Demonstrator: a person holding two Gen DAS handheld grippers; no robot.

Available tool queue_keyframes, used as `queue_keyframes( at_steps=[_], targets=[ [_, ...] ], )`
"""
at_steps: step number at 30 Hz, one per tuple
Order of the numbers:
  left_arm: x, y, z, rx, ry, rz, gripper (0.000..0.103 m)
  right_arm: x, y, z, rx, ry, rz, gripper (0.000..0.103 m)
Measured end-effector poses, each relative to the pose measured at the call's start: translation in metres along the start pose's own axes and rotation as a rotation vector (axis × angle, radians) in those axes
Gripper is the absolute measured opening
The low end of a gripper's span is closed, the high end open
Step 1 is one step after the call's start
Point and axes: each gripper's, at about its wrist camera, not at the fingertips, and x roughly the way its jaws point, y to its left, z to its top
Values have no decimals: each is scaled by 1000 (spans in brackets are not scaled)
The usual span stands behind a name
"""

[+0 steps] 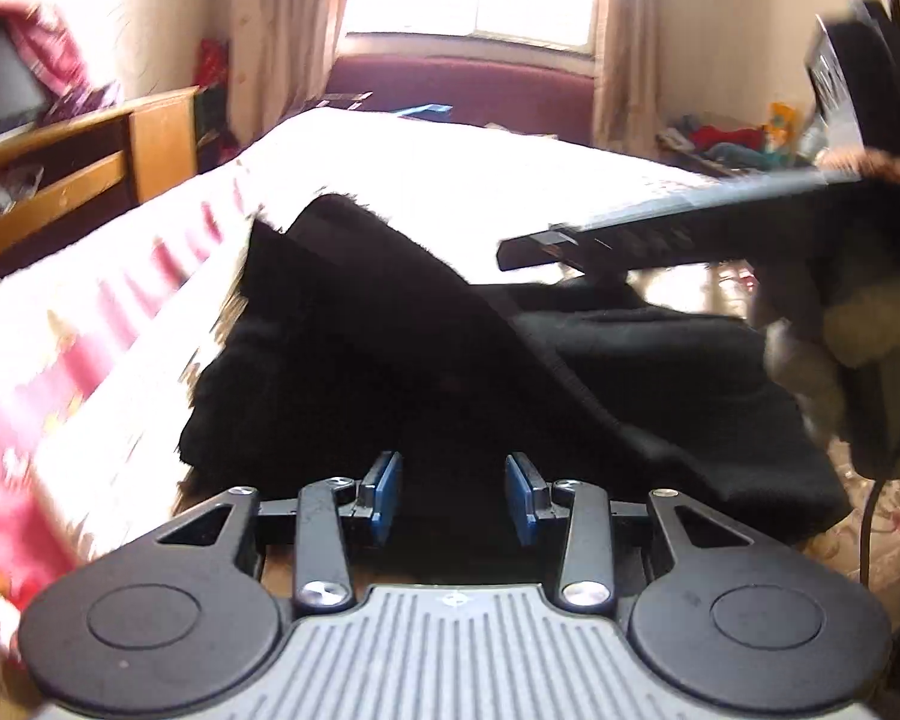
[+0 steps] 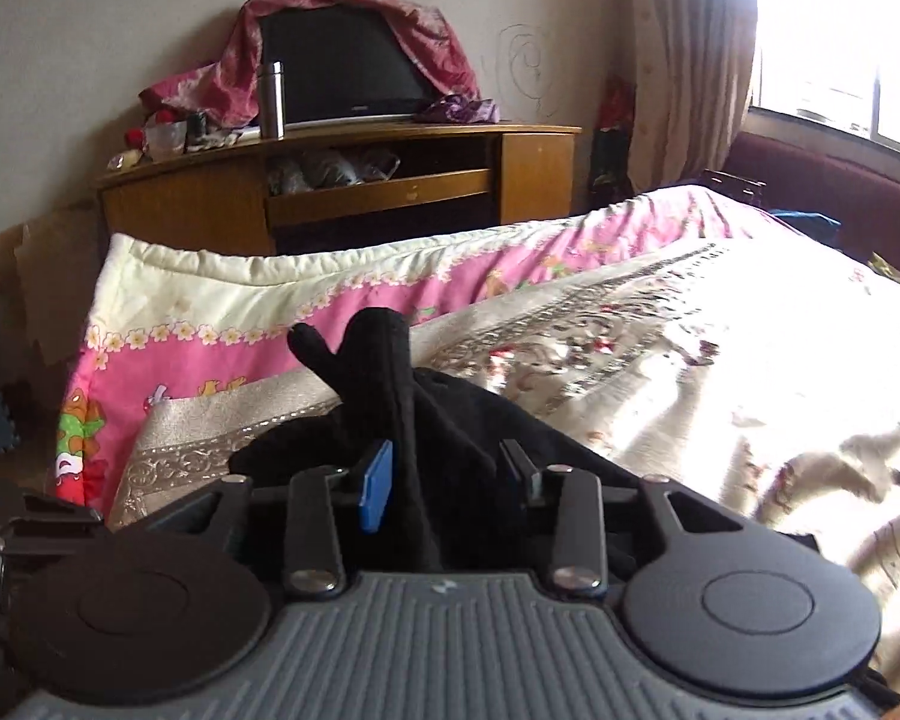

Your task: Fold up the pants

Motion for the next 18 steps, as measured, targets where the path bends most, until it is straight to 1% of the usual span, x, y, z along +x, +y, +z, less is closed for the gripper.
queue_keyframes(
  at_steps=[3, 5, 7, 9, 10, 11, 12, 13, 14, 15, 16, 18],
  targets=[
    [13, -27, 19, 80, -27, -80, 51, -38, -55, -22, 106, 36, -157, 40],
    [28, -46, 28, 126, -21, -141, 51, -61, -88, -44, 197, 73, -251, 40],
    [44, -69, 36, 176, -3, -198, 51, -75, -117, -68, 308, 115, -294, 40],
    [63, -87, 41, 226, 35, -245, 51, -79, -139, -88, 430, 149, -272, 42],
    [73, -97, 43, 258, 67, -266, 51, -79, -149, -101, 512, 155, -231, 42],
    [81, -105, 44, 290, 97, -270, 51, -76, -155, -108, 559, 151, -193, 42],
    [77, -119, 42, 325, 121, -266, 51, -73, -161, -114, 601, 140, -148, 43],
    [80, -125, 41, 357, 145, -261, 51, -70, -164, -118, 617, 128, -128, 45],
    [80, -132, 39, 383, 176, -254, 51, -66, -167, -121, 625, 121, -114, 48],
    [84, -135, 38, 392, 205, -239, 51, -62, -172, -126, 642, 119, -89, 53],
    [89, -135, 37, 393, 231, -217, 51, -59, -177, -130, 662, 121, -77, 54],
    [94, -133, 34, 388, 248, -193, 51, -64, -187, -141, 720, 112, -25, 55]
  ],
)
